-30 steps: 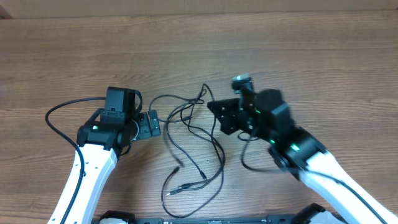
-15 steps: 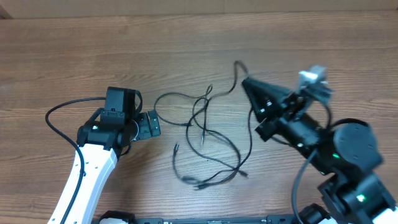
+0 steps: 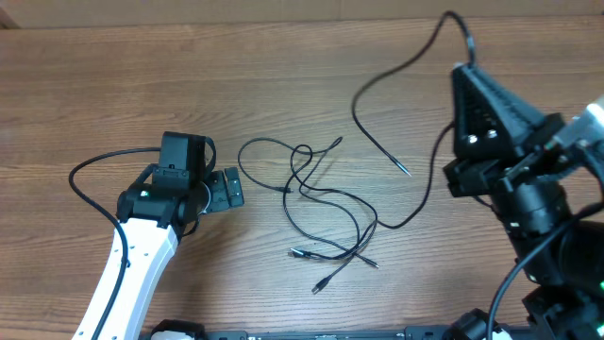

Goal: Untangle cables
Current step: 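Lift the grasped cable with the right gripper up and rightward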

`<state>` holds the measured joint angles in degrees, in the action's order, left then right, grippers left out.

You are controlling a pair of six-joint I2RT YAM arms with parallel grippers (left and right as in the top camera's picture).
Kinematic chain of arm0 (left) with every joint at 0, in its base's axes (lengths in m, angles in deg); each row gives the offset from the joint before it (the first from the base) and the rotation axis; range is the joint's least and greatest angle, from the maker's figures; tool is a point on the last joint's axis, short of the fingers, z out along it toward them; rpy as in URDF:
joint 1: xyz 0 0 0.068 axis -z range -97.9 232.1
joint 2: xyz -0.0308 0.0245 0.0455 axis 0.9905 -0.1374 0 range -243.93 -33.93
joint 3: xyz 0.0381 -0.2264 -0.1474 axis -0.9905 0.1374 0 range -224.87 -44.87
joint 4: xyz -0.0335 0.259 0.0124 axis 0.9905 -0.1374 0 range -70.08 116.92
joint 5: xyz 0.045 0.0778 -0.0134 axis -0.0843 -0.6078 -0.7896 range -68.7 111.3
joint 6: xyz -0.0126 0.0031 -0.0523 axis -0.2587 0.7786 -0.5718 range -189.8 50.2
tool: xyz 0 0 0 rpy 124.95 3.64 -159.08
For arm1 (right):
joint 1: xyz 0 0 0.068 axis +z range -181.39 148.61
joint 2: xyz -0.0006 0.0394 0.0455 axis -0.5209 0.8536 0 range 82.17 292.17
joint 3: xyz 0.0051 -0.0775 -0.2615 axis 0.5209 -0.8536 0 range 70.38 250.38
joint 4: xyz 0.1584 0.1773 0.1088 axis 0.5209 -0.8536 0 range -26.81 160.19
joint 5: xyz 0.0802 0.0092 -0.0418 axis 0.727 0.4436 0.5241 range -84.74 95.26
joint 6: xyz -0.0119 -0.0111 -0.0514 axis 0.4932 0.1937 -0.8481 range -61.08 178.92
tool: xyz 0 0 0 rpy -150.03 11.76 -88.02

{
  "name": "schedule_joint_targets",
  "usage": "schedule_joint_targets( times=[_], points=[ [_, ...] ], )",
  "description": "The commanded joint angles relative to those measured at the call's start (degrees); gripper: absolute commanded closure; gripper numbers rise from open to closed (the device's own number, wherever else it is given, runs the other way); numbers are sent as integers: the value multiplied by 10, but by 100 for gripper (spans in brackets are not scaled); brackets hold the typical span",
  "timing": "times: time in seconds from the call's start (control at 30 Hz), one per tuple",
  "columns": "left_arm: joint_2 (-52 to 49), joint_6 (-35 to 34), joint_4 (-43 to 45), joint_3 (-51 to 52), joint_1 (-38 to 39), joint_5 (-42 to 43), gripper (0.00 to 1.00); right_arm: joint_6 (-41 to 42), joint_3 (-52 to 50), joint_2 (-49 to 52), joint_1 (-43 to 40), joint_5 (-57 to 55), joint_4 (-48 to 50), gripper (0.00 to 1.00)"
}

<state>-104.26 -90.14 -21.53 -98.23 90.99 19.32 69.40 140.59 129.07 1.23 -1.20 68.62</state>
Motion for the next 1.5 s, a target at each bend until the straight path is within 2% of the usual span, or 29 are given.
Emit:
schedule_joint_targets(
  times=[0.0,0.17,0.33,0.53,0.7,0.97,1.13,1.47],
  points=[
    [-2,15,0,-11,-2,3,0,-84,20,-2,-2,-99,14,96],
    [-2,15,0,-11,-2,3,0,-181,20,-2,-2,-190,56,96],
    [-2,15,0,-11,-2,3,0,-330,20,-2,-2,-210,133,96],
    [-2,15,0,-11,-2,3,0,-430,20,-2,-2,-289,241,96],
    [-2,15,0,-11,-2,3,0,-512,20,-2,-2,-286,295,96],
    [-2,15,0,-11,-2,3,0,-555,20,12,-2,-280,282,96],
    [-2,15,1,-11,-2,3,0,-553,20,43,-2,-283,203,96],
    [-2,15,0,-11,-2,3,0,-626,20,225,-10,-370,241,96]
  ],
)
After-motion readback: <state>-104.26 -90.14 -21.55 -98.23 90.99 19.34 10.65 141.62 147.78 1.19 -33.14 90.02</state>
